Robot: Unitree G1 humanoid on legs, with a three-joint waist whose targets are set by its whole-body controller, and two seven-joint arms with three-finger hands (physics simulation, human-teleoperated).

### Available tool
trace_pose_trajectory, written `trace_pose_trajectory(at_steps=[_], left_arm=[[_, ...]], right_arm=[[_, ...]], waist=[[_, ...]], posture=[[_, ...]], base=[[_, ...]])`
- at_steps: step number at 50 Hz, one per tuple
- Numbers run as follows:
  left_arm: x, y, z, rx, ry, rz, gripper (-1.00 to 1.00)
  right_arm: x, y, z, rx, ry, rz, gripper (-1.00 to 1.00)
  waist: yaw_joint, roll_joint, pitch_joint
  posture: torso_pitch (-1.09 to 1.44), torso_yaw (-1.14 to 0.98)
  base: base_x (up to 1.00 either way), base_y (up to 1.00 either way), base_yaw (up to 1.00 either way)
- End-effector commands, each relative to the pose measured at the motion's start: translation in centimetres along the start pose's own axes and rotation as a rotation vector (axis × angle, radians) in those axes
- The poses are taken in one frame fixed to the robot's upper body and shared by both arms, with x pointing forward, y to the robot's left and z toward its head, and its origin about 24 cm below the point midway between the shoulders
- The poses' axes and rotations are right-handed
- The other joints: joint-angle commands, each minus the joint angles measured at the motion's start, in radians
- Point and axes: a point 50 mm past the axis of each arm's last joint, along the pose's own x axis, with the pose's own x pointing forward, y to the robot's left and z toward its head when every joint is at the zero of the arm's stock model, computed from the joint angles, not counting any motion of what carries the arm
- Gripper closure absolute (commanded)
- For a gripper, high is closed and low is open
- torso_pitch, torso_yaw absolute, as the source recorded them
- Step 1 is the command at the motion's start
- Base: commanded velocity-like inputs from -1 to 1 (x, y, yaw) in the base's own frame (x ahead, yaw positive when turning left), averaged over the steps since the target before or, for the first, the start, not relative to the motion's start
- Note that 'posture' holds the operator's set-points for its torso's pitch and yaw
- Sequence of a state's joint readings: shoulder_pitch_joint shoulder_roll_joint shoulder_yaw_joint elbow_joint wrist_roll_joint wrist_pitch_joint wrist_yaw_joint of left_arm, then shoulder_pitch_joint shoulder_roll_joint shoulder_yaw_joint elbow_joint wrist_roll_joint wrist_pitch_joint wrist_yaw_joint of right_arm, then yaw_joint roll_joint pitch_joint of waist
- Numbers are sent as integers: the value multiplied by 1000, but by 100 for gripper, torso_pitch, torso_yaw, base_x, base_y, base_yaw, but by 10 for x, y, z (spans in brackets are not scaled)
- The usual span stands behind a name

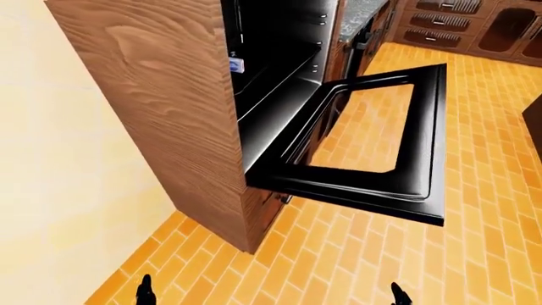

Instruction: Close the oven door.

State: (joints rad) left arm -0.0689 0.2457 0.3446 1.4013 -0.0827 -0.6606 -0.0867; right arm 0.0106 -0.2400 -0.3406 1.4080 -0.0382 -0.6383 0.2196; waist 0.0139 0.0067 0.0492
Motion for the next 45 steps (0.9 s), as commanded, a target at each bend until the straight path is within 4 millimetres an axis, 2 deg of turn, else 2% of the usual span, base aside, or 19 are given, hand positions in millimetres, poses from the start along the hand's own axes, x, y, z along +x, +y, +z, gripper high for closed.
trace_pose_trajectory(at_steps=[1,4,6,7,8,10,15,17,19,20,21,23,27,28,29,32,33,38,45], left_arm=[[4,0,9,4,-46,-2,-100],[4,0,9,4,-47,-2,-100],[4,0,9,3,-48,-2,-100],[4,0,10,3,-49,-3,-100],[5,0,10,2,-49,-4,-100],[4,0,10,2,-49,-4,-100],[5,0,10,1,-50,-4,-100],[4,0,10,2,-49,-3,-100],[4,0,10,2,-48,-3,-100],[4,0,10,2,-48,-4,-100],[4,0,10,3,-47,-3,-100],[4,1,9,3,-46,-2,-100],[4,1,9,4,-46,-2,-100],[4,1,9,4,-46,-2,-100],[4,1,9,4,-45,-2,-100],[4,1,9,4,-45,-1,-100],[4,1,9,3,-46,-2,-100],[4,1,10,4,-56,-4,-100],[4,1,14,2,-86,-6,-100]], right_arm=[[2,-7,9,-9,-50,-25,-100],[2,-7,10,-9,-52,-24,-100],[3,-7,10,-8,-53,-22,-100],[3,-7,10,-8,-54,-22,-100],[3,-7,10,-9,-53,-21,-100],[3,-7,10,-9,-54,-20,-100],[3,-7,10,-10,-55,-18,-100],[3,-7,10,-10,-54,-18,-100],[2,-7,10,-10,-53,-19,-100],[2,-7,10,-10,-53,-18,-100],[2,-7,10,-11,-53,-18,-100],[2,-7,10,-12,-53,-18,-100],[2,-6,9,-11,-52,-18,-100],[3,-7,10,-9,-51,-24,-100],[2,-7,10,-9,-53,-24,-100],[2,-7,9,-10,-51,-28,-100],[2,-7,9,-4,-48,-32,-100],[3,-9,9,15,-32,-53,-100],[5,-12,8,45,-5,-90,-100]], waist=[[0,-1,-6],[2,-51,-11],[-5,-113,-32],[-16,-62,-17],[-10,-71,-14],[-21,-63,-14],[-22,-12,-7],[-26,25,-7],[-25,87,-25],[-15,48,-17],[-15,59,-15],[-5,57,-11],[-5,32,-15],[-5,19,1],[-6,10,-1],[-10,-62,-5],[-4,-31,-3],[-18,-20,-20],[-23,-5,-26]], posture=[[0,0],[0,0],[0,0],[0,0],[0,0],[0,0],[0,0],[0,0],[0,0],[0,0],[0,0],[0,0],[0,0],[0,0],[0,0],[0,0],[0,0],[0,0],[0,0]], base=[[20,0,0],[20,0,0],[21,0,0],[21,0,0],[22,0,0],[22,0,0],[22,0,0],[23,0,0],[23,0,0],[23,0,0],[22,0,0],[23,0,0],[18,0,0],[0,0,0],[0,0,0],[0,0,0],[0,0,0],[0,0,0],[0,0,0]])
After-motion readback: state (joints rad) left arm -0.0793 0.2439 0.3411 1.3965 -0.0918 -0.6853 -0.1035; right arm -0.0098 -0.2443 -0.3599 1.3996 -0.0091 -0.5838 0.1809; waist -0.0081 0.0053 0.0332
